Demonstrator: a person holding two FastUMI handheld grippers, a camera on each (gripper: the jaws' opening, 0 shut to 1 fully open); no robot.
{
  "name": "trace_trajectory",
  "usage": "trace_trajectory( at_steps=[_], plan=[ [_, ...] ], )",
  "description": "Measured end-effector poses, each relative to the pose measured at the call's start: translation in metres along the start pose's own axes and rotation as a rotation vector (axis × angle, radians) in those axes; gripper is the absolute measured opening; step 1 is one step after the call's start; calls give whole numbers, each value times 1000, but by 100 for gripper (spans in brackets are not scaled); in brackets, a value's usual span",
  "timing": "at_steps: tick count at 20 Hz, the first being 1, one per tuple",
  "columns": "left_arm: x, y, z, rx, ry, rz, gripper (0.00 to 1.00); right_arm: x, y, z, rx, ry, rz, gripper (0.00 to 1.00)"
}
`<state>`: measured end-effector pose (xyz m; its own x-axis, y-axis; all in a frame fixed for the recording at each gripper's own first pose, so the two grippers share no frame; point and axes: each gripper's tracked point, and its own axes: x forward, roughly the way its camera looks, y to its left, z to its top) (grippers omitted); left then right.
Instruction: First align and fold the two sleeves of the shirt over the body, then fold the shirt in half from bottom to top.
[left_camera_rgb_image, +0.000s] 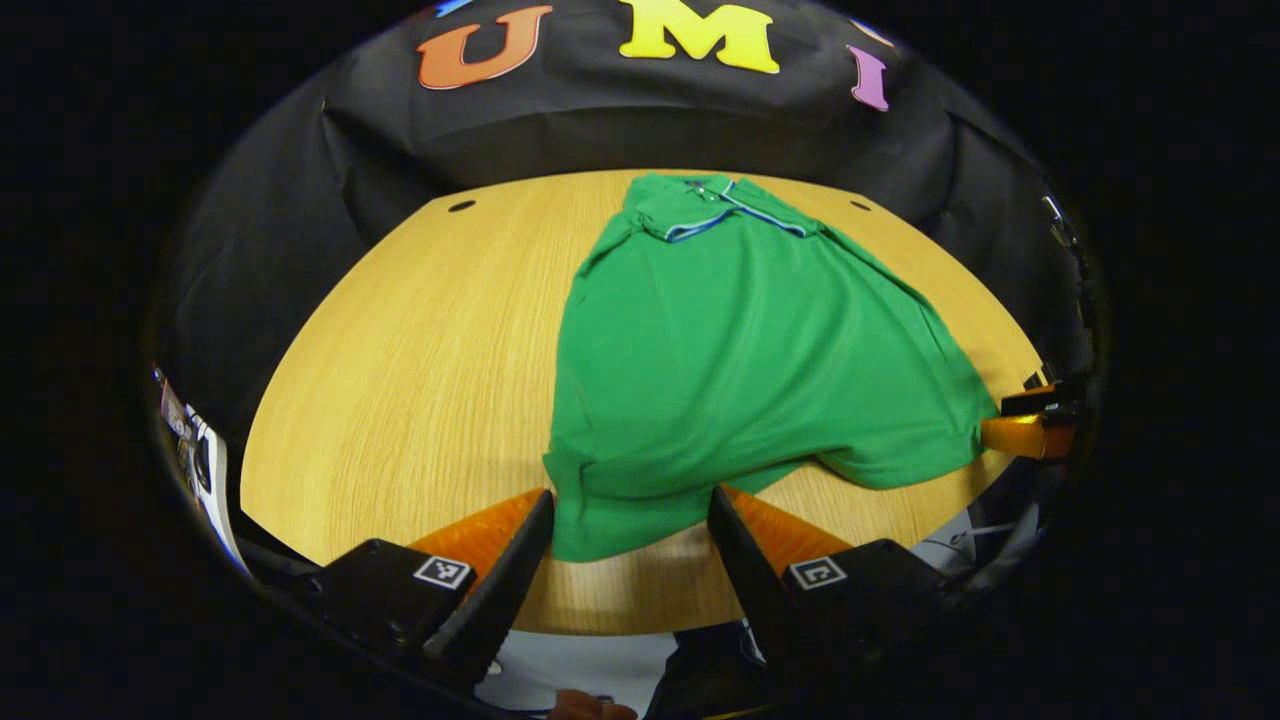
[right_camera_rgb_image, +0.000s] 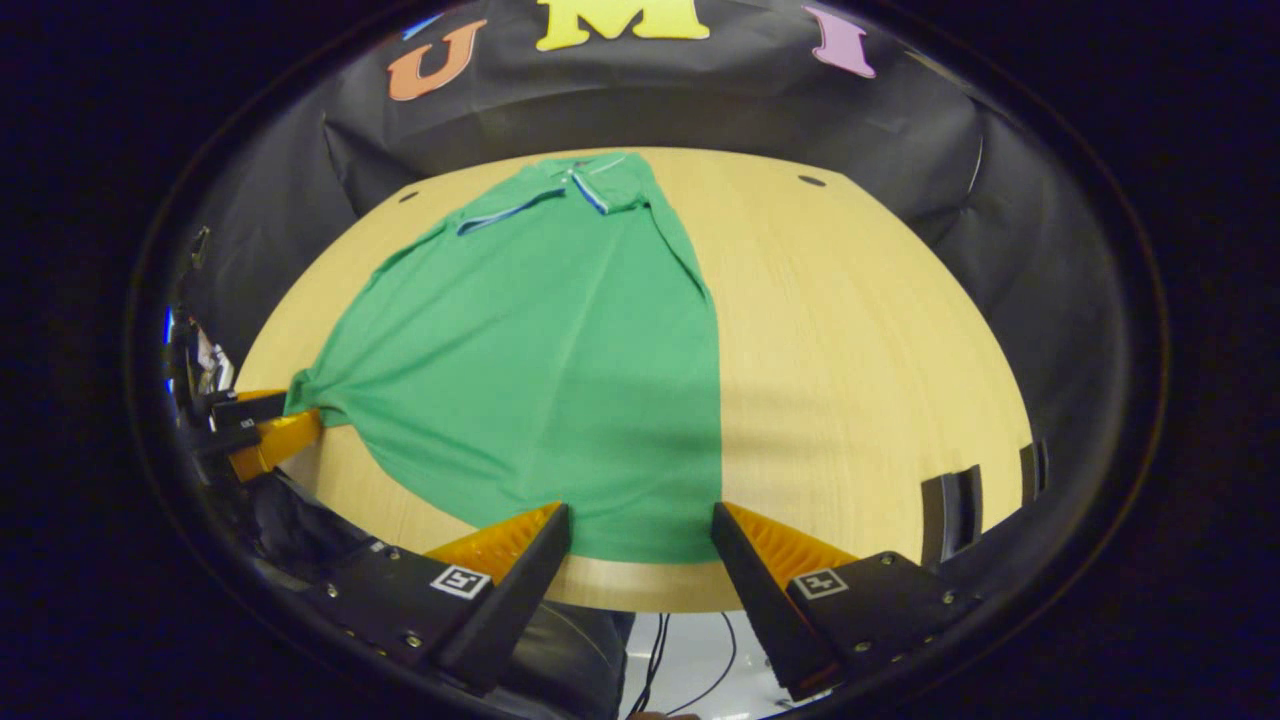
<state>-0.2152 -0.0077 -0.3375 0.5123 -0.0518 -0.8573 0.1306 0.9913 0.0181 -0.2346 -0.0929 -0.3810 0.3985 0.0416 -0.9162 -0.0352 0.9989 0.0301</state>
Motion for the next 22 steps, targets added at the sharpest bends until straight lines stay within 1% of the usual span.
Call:
trace_trajectory(
  at_steps=[1,2,3,4,5,6,7,8,9,10,12,17,22],
  plan=[
    [0,2,-1,-12,12,4,100,2,1,6,-3,-5,1,97],
    [1,2,0,-21,15,11,100,-2,0,0,-3,9,2,96],
    [2,1,-1,-29,1,20,100,-1,0,1,9,22,-1,98],
    [4,2,-3,-37,11,29,100,-1,1,0,23,34,-3,97],
    [4,-4,-1,-22,13,14,99,-1,0,1,17,47,-6,97],
    [4,-2,0,-7,12,32,68,1,3,4,19,48,9,94],
    [4,1,1,-23,12,43,37,3,8,8,56,37,32,71],
    [4,3,1,-32,14,45,6,1,8,8,87,31,40,48],
    [4,2,2,-32,14,40,4,3,7,5,100,50,48,25],
    [1,2,3,-42,12,32,3,3,8,11,120,47,53,1],
    [4,1,4,-66,16,16,4,3,8,11,146,39,65,1],
    [-1,0,6,-113,24,-11,3,-2,13,11,133,5,57,1],
    [-13,1,21,-111,5,-34,3,-13,14,25,114,-21,62,1]
  ],
)
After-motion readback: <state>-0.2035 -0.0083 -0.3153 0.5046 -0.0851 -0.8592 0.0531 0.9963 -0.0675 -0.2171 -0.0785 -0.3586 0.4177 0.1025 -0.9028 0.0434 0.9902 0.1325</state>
